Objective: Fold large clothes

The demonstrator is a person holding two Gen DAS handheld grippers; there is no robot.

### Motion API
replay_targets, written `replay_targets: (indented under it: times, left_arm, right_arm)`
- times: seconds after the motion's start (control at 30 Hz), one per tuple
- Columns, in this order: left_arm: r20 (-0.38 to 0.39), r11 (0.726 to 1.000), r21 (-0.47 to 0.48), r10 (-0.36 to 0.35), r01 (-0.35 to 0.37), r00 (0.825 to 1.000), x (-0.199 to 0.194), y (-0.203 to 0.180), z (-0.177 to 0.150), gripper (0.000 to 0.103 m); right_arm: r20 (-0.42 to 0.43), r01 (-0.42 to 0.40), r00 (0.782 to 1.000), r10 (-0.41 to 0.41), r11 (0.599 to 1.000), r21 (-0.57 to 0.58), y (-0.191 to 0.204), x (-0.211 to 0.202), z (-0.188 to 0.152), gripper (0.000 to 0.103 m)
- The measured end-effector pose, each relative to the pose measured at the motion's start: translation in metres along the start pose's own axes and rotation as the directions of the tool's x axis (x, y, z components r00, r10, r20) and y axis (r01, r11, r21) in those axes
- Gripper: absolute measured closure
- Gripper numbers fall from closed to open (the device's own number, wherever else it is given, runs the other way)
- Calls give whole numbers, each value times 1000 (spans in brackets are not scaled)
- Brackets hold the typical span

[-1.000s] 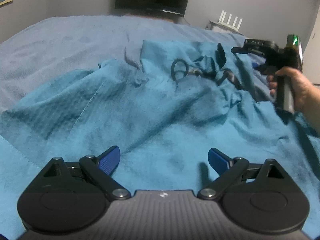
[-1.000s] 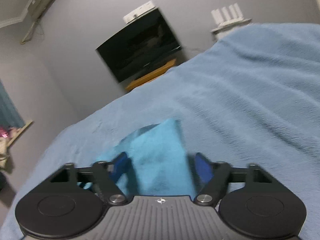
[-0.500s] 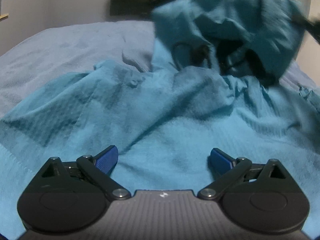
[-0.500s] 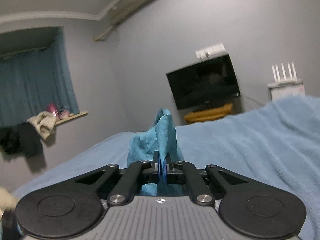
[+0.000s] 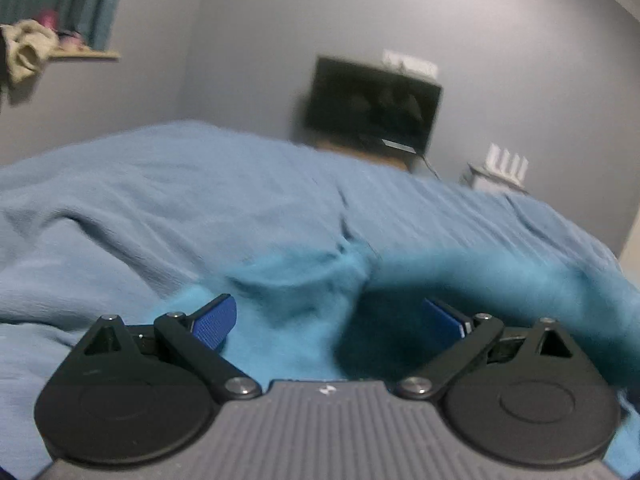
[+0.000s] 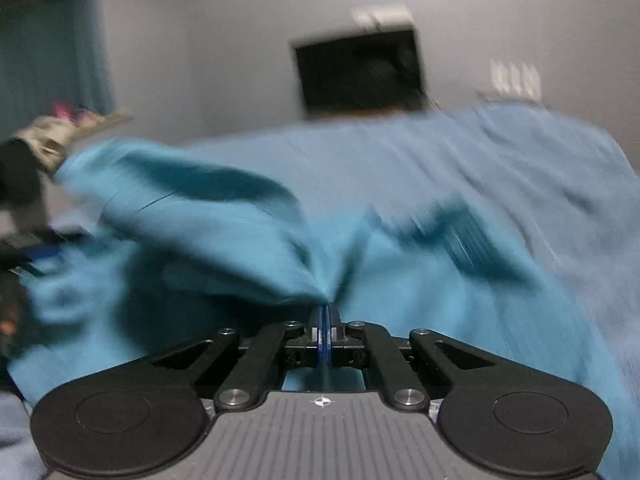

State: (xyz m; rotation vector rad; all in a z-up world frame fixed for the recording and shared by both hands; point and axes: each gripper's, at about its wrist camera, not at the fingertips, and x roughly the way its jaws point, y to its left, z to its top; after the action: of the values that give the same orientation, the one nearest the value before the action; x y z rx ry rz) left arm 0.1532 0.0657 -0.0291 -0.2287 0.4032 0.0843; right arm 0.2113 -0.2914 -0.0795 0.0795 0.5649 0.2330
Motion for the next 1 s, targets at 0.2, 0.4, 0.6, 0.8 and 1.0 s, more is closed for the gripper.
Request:
replay_targets:
  times: [0.2, 0.4, 0.6, 0.8, 1.0]
  left_arm:
    - [5, 999, -17, -50, 50, 999, -12, 7, 4, 4]
    - [-124, 897, -335, -346, 289, 930, 25, 7, -3, 4]
    - [-266, 824, -452, -491, 342, 830, 68, 10, -16, 69]
    - [-454, 919, -16, -357, 393, 816, 42, -45, -22, 77]
    - [-489, 929, 101, -265, 356, 831, 38, -56, -25, 71]
  right_arm:
    - [53, 79, 995, -90, 982, 170, -13, -41, -20, 64]
    - [68, 11, 997, -24, 984, 180, 10, -32, -10, 45]
    - [35, -97, 995, 90, 904, 415, -3, 3, -6, 38]
    - [100, 29, 994, -54, 971, 236, 3, -3, 2, 37]
    - [188, 69, 979, -76, 997, 44, 34, -13, 9, 36]
